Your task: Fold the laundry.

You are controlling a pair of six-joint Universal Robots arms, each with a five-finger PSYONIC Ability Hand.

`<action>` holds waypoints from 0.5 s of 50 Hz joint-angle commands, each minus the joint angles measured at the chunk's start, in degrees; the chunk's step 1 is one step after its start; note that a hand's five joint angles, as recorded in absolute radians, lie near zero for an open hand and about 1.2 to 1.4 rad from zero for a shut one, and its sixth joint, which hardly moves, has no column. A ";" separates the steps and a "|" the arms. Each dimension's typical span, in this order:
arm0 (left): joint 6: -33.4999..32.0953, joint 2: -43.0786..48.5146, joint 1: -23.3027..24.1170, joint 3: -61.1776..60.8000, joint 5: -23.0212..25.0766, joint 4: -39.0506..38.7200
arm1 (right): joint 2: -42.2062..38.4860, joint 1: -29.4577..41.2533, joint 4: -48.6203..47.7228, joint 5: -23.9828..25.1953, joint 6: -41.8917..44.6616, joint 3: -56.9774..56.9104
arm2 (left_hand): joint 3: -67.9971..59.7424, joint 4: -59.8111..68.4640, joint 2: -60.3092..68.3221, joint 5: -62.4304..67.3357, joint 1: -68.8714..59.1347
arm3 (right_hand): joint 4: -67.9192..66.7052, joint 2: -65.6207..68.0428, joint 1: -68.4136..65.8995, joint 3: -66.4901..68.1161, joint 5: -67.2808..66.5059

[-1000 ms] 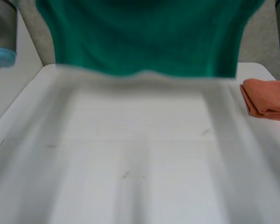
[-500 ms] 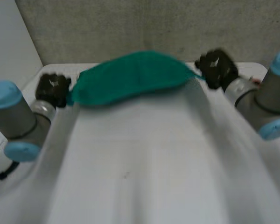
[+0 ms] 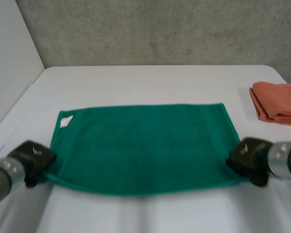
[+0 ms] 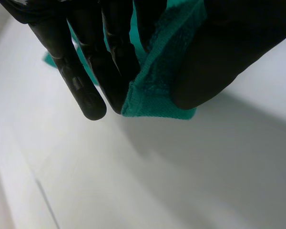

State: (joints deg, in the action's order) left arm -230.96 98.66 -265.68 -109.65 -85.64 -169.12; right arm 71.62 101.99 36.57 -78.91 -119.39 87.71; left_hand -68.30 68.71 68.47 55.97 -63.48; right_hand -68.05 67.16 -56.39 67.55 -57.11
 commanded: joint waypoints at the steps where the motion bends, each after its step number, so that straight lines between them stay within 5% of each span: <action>1: -10.83 -4.18 -0.28 -5.84 1.97 2.40 | 4.06 -2.33 -0.96 -0.72 6.89 5.36 | -11.70 11.29 11.53 14.03 -16.52 | -11.95 12.84 -23.61 12.45 -12.89; 9: -4.61 3.97 5.51 4.95 0.83 -11.99 | -4.19 0.39 -16.59 -2.12 -1.45 0.10 | -11.70 11.29 11.53 14.03 -16.52 | -11.95 12.84 -23.61 12.45 -12.89; 16: 2.08 15.66 8.51 17.43 -2.59 -17.02 | -12.88 4.17 -29.24 -5.46 -3.66 -8.15 | -11.70 11.29 11.53 14.03 -16.52 | -11.95 12.84 -23.61 12.45 -12.89; 25: 1.83 31.05 11.32 34.40 -9.71 -23.96 | -23.97 5.49 -40.78 -7.13 -3.22 -20.38 | -11.70 11.29 11.53 14.03 -16.52 | -11.95 12.84 -23.61 12.45 -12.89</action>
State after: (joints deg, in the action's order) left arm -228.23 120.36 -255.49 -85.57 -90.48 -188.62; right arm 54.28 106.81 1.64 -85.00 -123.25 75.01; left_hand -68.30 68.71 68.47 56.55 -63.86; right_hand -68.05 67.16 -56.39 67.55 -57.09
